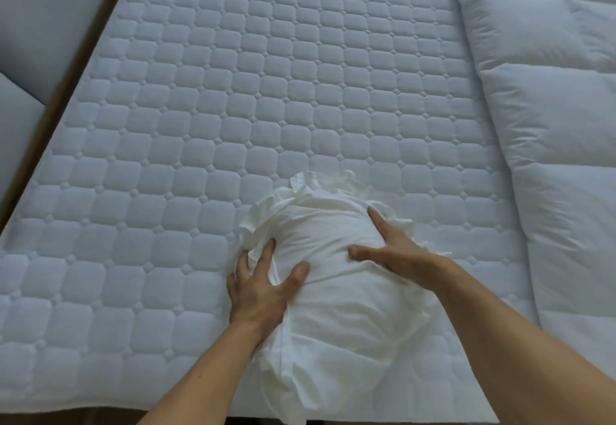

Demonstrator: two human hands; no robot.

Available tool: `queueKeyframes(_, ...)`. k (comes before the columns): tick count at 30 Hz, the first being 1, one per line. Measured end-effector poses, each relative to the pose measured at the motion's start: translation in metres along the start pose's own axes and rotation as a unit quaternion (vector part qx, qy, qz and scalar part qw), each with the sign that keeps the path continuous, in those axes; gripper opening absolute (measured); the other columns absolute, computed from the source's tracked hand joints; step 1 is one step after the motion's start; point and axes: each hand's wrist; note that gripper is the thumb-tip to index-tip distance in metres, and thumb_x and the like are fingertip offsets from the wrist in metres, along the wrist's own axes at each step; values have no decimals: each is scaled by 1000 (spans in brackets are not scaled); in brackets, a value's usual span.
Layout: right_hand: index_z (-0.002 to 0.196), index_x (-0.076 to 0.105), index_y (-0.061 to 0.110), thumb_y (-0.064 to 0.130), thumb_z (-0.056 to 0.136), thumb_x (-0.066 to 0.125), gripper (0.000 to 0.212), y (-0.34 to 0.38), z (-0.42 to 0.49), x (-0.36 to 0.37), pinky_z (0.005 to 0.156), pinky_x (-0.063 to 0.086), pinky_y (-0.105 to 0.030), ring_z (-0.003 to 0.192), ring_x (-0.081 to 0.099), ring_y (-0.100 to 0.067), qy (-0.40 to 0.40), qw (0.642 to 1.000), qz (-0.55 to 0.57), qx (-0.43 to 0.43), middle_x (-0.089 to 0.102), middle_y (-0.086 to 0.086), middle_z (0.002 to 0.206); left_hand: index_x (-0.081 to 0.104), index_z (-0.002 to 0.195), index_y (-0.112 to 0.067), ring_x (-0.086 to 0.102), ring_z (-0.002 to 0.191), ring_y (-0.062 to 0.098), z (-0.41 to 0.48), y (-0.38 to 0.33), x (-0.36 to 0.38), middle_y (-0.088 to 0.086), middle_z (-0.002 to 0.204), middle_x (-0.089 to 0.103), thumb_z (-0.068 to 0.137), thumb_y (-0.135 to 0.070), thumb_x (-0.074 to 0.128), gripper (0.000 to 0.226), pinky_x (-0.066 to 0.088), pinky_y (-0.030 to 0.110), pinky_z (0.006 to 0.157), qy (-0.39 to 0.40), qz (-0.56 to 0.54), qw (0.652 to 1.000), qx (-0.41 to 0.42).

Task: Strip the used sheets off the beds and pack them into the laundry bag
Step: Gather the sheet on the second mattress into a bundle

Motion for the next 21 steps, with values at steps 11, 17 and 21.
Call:
queueKeyframes(11, 123, 43, 66, 76, 34, 86, 100, -28, -81, 57, 89, 52, -24, 114, 60, 3, -15, 961, 269, -59, 55, 27, 131, 35, 125, -66, 50, 122, -5, -39, -10, -3, -17, 142, 46, 47, -71, 75, 88, 42, 13, 94, 109, -170, 973, 114)
queueKeyframes(17, 122, 42, 65, 56, 44, 80, 88, 11, -151, 25, 84, 53, -24, 110, 62, -4, -120, 940, 300, -108, 57, 22, 126, 35, 122, -69, 49, 115, -10, -77, -72, -42, -23, 135, 44, 45, -68, 76, 87, 40, 7, 85, 130, -155, 957, 206)
queueKeyframes(21, 128, 40, 63, 58, 46, 80, 92, 28, -225, 11, 88, 53, -28, 114, 61, -9, -198, 914, 331, -128, 57, 17, 130, 41, 114, -67, 52, 100, -23, -130, -126, -67, -31, 123, 46, 44, -65, 76, 79, 44, 2, 80, 171, -133, 938, 271)
Point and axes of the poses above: each hand's wrist, its own z-axis towards the middle knuckle, its own x-axis out of the palm, y = z × x
